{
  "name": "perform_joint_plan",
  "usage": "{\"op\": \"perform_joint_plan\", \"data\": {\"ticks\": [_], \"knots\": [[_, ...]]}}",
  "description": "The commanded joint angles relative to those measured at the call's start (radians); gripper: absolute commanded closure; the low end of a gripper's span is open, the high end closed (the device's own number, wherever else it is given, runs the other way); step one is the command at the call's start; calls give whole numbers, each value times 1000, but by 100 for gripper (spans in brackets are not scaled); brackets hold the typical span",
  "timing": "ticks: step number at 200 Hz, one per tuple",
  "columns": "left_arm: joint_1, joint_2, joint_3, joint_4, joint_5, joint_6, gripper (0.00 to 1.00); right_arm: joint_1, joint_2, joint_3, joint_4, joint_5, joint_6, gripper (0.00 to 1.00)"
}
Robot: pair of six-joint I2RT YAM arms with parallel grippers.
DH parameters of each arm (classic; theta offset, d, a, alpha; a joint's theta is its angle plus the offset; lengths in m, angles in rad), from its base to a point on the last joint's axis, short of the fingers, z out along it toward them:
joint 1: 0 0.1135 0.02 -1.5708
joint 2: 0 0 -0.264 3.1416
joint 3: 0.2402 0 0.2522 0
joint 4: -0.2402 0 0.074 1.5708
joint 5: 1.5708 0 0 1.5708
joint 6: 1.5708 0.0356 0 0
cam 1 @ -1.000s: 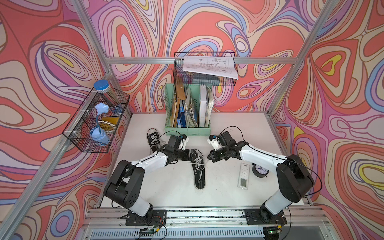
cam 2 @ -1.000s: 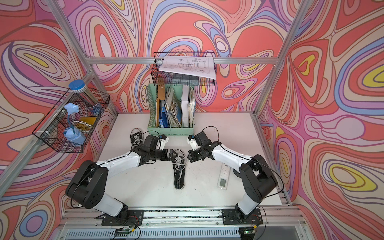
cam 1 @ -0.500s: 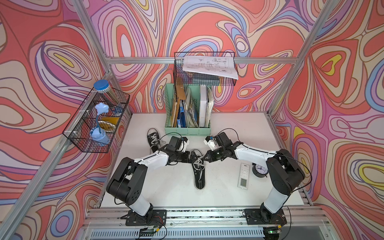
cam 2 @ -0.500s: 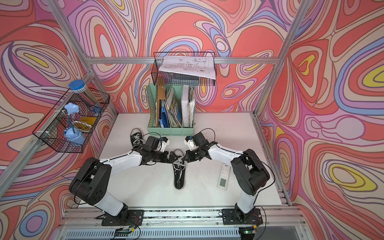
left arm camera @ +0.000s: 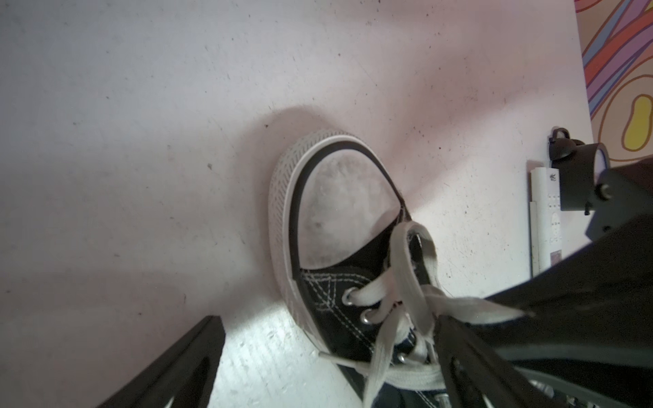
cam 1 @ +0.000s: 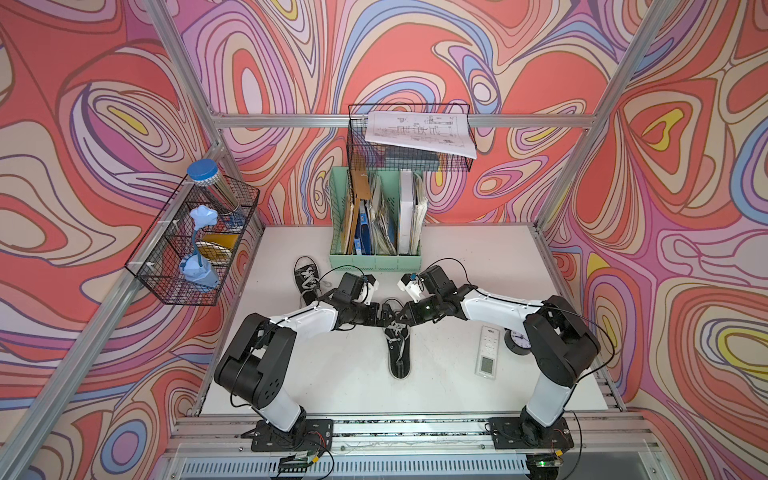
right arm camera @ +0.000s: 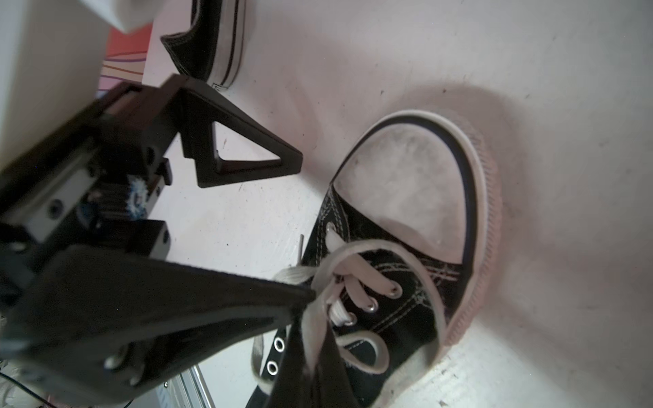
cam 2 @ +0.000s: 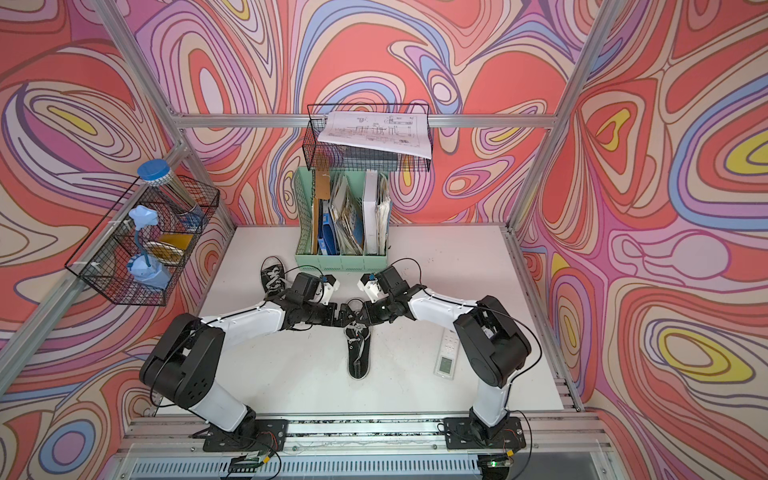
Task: Tie the shoes
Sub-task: Cross the shoelace with the shoelace.
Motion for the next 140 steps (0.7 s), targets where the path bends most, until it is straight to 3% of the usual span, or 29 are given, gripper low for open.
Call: {"op": "perform_joint_plan", "data": {"ticks": [1, 140], "knots": [[5, -13, 12, -13, 18, 5, 1, 4, 35, 8, 12, 15, 10, 100], [23, -140, -25, -45, -9, 9, 2, 3, 68, -10, 1, 64, -3, 100]]}}
